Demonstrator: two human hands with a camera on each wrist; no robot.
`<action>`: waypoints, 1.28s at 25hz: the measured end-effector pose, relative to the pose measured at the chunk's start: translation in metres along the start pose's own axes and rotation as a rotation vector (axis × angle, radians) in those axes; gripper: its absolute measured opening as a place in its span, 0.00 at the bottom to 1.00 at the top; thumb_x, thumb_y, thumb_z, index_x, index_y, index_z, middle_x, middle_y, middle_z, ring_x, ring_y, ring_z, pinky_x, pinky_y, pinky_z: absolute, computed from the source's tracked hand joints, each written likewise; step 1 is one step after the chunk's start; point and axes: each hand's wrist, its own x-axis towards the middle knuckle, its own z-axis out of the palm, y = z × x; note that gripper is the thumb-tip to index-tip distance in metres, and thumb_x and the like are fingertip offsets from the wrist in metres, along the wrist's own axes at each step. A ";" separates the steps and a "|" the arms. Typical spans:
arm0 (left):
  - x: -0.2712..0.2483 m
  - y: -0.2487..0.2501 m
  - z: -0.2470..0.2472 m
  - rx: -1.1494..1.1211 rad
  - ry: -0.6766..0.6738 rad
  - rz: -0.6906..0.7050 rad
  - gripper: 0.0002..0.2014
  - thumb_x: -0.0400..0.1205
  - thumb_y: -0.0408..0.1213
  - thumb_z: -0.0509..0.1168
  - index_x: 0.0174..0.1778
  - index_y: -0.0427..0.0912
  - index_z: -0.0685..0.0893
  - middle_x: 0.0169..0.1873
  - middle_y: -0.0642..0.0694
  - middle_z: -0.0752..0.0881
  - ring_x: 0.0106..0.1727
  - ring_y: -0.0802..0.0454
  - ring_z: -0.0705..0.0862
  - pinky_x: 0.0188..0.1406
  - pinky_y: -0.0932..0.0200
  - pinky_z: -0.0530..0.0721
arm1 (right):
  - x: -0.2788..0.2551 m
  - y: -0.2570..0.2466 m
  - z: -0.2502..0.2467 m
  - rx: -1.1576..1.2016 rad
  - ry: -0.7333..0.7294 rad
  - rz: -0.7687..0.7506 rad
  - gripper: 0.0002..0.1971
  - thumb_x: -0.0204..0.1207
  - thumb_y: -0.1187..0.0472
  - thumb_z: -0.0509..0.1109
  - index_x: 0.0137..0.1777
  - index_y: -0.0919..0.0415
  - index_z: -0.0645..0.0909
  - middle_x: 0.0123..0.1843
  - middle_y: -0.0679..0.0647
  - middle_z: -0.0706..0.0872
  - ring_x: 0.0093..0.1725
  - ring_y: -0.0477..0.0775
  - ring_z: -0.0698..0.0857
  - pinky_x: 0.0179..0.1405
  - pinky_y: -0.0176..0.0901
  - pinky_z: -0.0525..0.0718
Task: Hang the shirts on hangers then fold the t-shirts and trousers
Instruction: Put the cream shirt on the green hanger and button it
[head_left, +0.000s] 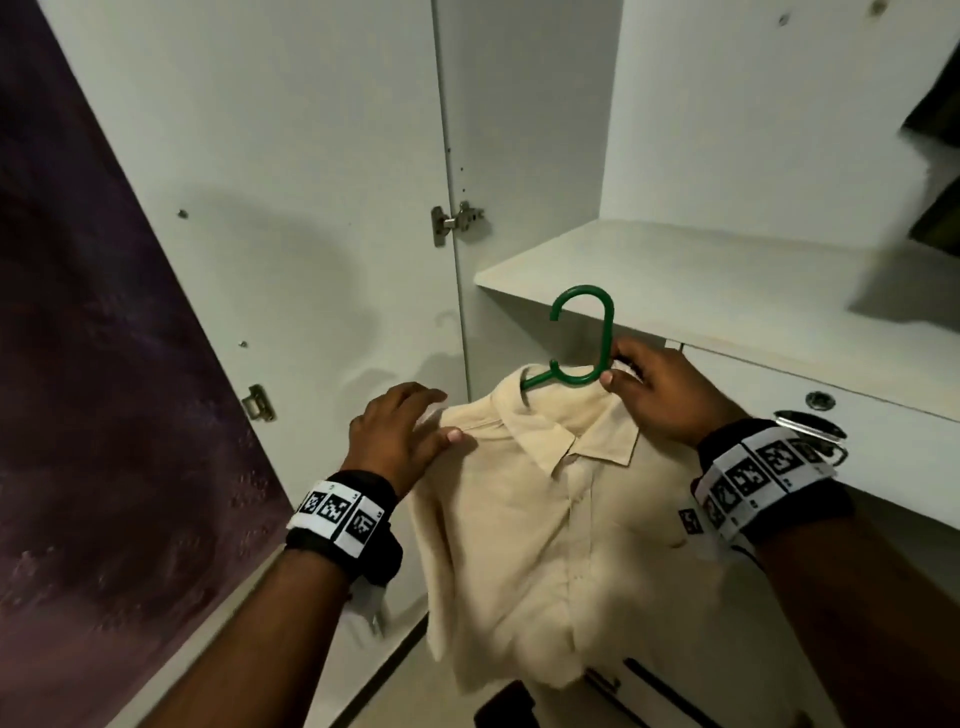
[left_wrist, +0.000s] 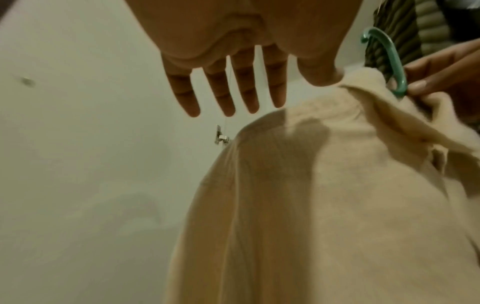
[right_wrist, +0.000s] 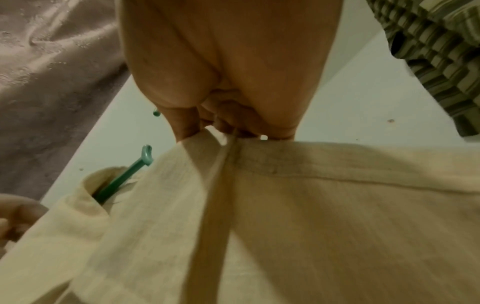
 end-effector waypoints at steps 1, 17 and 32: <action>0.020 -0.002 -0.001 -0.064 0.024 0.091 0.25 0.73 0.65 0.56 0.53 0.53 0.86 0.55 0.52 0.84 0.59 0.45 0.81 0.58 0.46 0.76 | 0.011 -0.001 -0.005 -0.023 0.035 0.005 0.10 0.82 0.63 0.65 0.61 0.56 0.79 0.56 0.44 0.84 0.56 0.47 0.81 0.52 0.41 0.74; 0.240 0.138 -0.040 -0.197 0.127 0.420 0.07 0.77 0.34 0.69 0.49 0.39 0.82 0.47 0.42 0.82 0.48 0.44 0.79 0.42 0.59 0.70 | 0.131 0.000 -0.168 -0.073 0.203 0.338 0.12 0.68 0.67 0.78 0.47 0.55 0.83 0.41 0.52 0.85 0.41 0.51 0.82 0.41 0.41 0.81; 0.322 0.222 -0.141 -0.414 0.414 0.471 0.03 0.79 0.37 0.67 0.45 0.43 0.79 0.47 0.44 0.81 0.46 0.43 0.78 0.45 0.52 0.77 | 0.176 -0.120 -0.261 -0.790 0.711 0.291 0.10 0.79 0.61 0.62 0.59 0.59 0.75 0.58 0.62 0.83 0.56 0.68 0.83 0.46 0.49 0.76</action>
